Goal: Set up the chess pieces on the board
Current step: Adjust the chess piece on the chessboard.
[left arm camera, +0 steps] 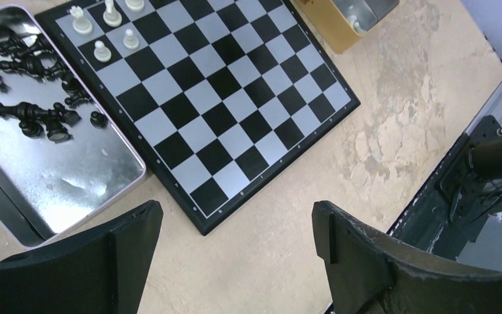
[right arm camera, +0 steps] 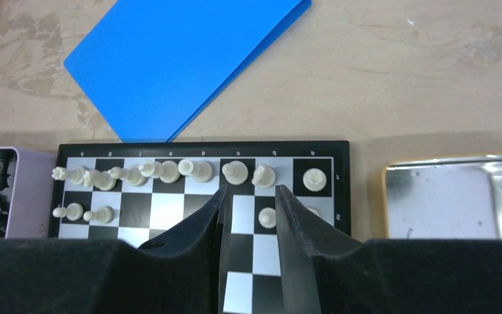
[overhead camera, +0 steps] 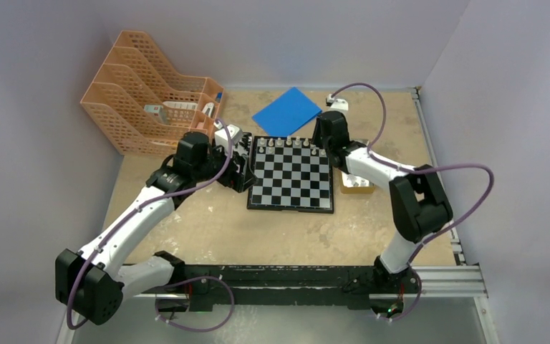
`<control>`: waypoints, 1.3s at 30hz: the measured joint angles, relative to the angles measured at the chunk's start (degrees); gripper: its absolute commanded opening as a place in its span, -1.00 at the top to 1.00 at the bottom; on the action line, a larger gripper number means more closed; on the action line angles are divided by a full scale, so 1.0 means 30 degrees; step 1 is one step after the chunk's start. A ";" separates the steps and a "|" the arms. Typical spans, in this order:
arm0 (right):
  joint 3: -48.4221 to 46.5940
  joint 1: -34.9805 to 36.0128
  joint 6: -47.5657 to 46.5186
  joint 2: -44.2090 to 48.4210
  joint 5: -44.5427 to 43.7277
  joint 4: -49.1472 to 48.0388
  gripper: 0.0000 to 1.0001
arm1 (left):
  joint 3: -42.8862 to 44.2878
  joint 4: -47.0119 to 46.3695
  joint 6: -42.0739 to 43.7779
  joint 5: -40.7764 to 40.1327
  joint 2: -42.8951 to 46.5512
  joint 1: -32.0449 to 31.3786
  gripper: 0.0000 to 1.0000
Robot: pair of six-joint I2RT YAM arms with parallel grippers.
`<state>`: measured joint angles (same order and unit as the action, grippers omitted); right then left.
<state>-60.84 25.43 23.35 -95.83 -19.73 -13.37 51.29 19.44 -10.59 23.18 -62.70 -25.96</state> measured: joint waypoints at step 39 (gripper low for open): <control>-0.3410 -0.0248 0.0044 -0.5508 0.0379 0.1348 0.55 | -0.0168 0.0546 0.0612 0.0160 0.0597 0.0000 -0.71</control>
<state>-71.07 24.69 23.49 -112.36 -18.59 -9.32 50.78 21.08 -8.75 23.66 -60.90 -25.96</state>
